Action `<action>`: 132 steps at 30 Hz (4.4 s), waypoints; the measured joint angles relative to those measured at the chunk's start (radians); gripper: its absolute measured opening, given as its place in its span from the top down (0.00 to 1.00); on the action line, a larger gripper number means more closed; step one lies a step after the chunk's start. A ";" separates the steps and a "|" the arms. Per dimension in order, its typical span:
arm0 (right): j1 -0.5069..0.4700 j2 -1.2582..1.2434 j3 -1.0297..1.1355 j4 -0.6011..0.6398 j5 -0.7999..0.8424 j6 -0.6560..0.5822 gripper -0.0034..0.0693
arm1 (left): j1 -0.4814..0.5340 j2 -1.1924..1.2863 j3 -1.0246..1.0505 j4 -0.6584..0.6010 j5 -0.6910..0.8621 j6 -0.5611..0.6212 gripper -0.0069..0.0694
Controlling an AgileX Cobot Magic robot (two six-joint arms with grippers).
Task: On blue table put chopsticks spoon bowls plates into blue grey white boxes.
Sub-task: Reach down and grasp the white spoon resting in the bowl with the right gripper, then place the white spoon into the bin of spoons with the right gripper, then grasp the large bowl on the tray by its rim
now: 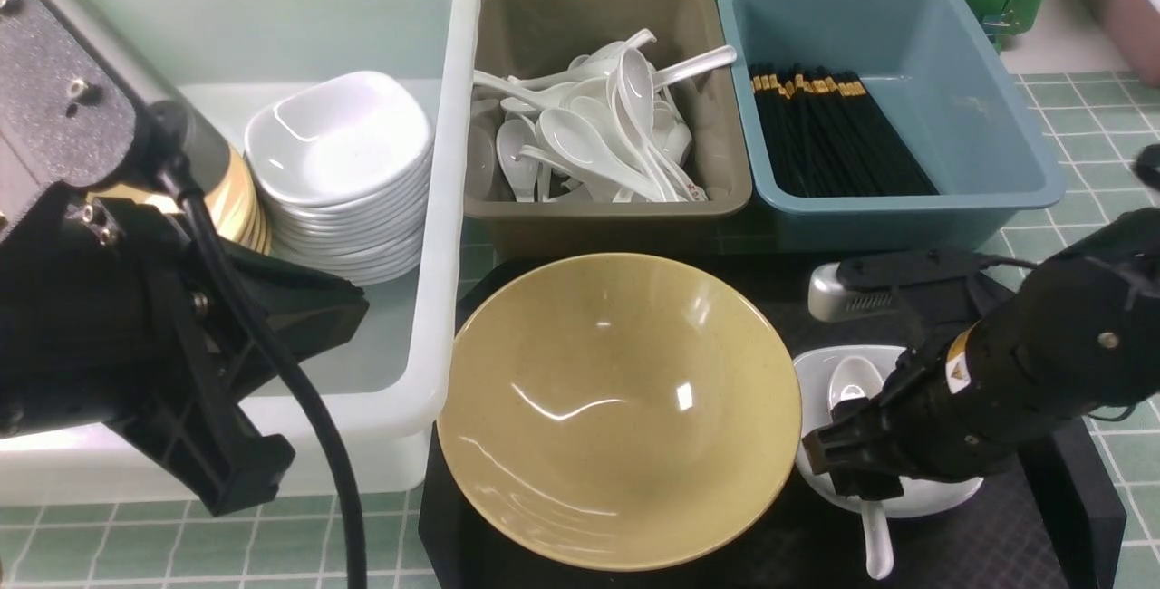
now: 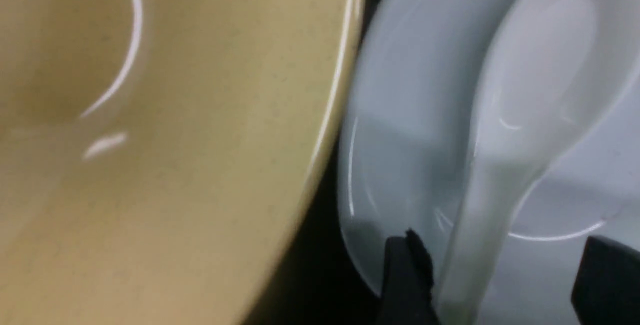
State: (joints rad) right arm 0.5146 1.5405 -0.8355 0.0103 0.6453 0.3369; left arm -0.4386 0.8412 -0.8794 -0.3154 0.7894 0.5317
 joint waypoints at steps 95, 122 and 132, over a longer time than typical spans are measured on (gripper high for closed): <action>-0.080 0.429 -1.297 -0.023 0.596 -0.595 0.58 | 0.000 0.529 -0.481 0.036 0.269 -0.139 0.90; -0.080 -0.297 -0.397 -0.024 0.525 -0.577 0.86 | -0.141 1.092 -0.731 0.404 0.253 -0.288 0.22; -0.080 -0.297 -0.397 -0.024 0.518 -0.575 0.84 | -0.141 1.145 -0.731 0.378 0.214 -0.289 0.32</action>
State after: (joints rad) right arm 0.4349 1.2437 -1.2327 -0.0133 1.1636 -0.2377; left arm -0.5791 1.9865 -1.6107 0.0629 1.0031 0.2427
